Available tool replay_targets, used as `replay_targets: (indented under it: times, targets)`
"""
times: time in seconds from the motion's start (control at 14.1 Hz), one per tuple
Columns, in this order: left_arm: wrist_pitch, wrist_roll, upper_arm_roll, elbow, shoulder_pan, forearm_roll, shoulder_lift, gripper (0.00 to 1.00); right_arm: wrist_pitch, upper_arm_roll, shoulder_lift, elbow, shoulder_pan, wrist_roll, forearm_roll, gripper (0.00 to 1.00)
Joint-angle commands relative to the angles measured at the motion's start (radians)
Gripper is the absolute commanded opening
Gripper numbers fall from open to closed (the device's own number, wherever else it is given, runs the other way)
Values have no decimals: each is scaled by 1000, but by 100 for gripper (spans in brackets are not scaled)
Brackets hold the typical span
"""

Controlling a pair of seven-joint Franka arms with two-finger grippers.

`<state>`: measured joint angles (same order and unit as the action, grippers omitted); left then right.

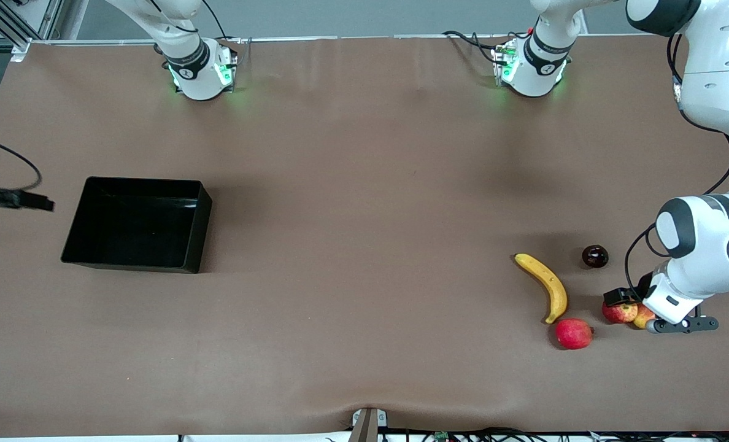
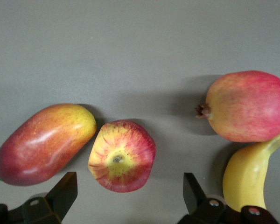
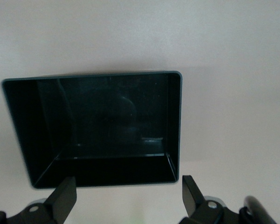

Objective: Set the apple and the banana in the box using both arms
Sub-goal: 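Grasp the apple with the left gripper while the right gripper grips the box rim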

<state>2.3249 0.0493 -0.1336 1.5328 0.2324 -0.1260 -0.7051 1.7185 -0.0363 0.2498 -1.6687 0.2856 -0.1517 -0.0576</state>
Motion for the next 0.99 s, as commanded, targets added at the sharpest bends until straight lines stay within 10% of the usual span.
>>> replay_targets:
  times: [0.0, 0.57, 0.64, 0.92]
  targets:
    - [27, 96, -1, -13, 7, -6, -23, 100, 177, -16, -14, -172, 52, -58, -14, 100]
    - [120, 156, -1, -17, 28, -4, -85, 99, 493, -16, 71, -371, 196, -233, -18, 100]
    - [120, 156, -1, -17, 28, -4, -85, 81, 507, -16, 84, -371, 213, -267, -18, 100]
    - [119, 152, -1, -17, 27, -12, -71, 24, 503, -16, 89, -394, 225, -272, -13, 9]
